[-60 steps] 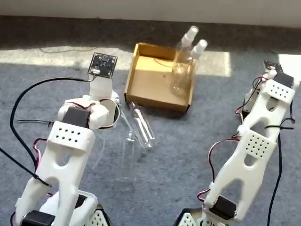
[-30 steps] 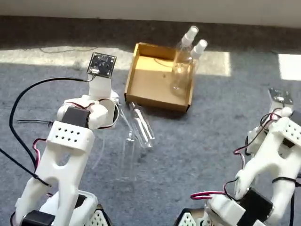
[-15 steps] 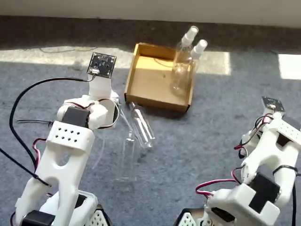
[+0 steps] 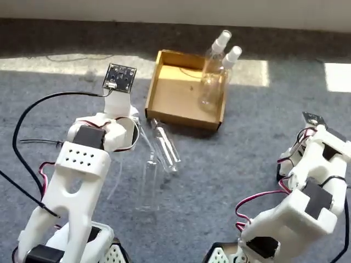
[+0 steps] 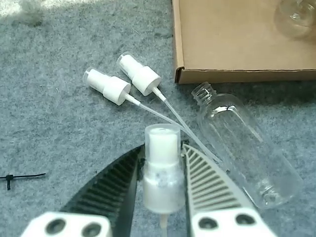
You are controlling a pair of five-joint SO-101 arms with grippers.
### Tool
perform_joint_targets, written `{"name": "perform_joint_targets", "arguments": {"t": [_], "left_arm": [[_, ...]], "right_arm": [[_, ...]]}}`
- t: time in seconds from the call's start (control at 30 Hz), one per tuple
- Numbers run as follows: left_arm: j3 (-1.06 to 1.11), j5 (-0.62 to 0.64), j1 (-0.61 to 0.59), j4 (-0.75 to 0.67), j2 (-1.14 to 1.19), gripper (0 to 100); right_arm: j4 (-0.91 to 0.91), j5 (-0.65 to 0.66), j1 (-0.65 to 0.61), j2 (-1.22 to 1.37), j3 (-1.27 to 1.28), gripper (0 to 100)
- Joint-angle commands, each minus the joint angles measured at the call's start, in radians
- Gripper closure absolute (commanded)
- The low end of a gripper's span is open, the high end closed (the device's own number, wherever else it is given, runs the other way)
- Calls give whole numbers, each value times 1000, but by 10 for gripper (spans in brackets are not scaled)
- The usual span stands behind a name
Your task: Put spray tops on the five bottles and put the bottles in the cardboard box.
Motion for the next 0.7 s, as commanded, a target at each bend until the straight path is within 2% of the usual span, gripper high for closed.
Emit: {"name": "perform_joint_targets", "arguments": {"t": [0.0, 0.2, 0.47, 0.6, 0.67], "left_arm": [[-8, -6, -10, -17, -8, 995], [-8, -6, -10, -18, -8, 995], [-7, -6, -10, -18, -8, 995], [-7, -6, -10, -18, -8, 995], [-7, -6, -10, -18, -8, 995]], "right_arm": [[-22, -6, -15, -8, -56, 670], [-65, -6, -16, -8, -50, 688], [-58, -6, -16, -8, -50, 868], [-54, -9, -15, -10, -50, 993], [-19, -11, -15, -10, -56, 991]]}}
